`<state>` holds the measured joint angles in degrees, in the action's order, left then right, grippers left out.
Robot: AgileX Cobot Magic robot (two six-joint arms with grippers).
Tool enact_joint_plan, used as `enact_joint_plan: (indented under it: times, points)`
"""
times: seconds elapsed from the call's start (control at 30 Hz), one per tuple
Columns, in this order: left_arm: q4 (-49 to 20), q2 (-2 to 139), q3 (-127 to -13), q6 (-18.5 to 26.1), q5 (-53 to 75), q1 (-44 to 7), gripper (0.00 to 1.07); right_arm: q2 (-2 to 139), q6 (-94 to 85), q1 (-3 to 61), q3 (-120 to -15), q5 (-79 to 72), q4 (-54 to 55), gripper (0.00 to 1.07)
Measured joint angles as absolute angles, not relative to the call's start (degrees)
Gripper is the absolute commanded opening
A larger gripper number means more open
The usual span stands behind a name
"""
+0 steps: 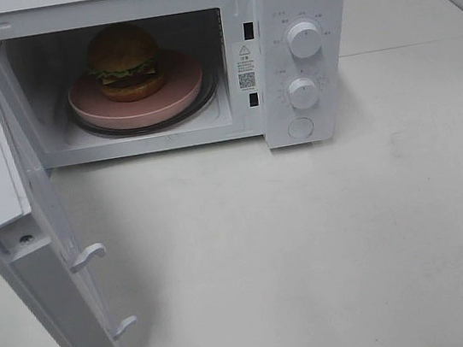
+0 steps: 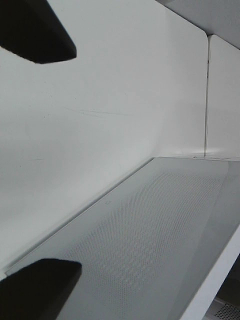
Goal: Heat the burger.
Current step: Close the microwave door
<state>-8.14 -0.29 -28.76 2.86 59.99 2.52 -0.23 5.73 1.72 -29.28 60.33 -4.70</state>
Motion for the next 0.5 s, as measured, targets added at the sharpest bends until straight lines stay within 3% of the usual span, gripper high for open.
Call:
enact_joint_plan:
  times: [0.5]
  points:
    - [-8.1,-0.3,-28.8,2.9,60.0,2.5,0.98,-0.2,5.7,1.7,-29.3,60.3,-4.7,0.76]
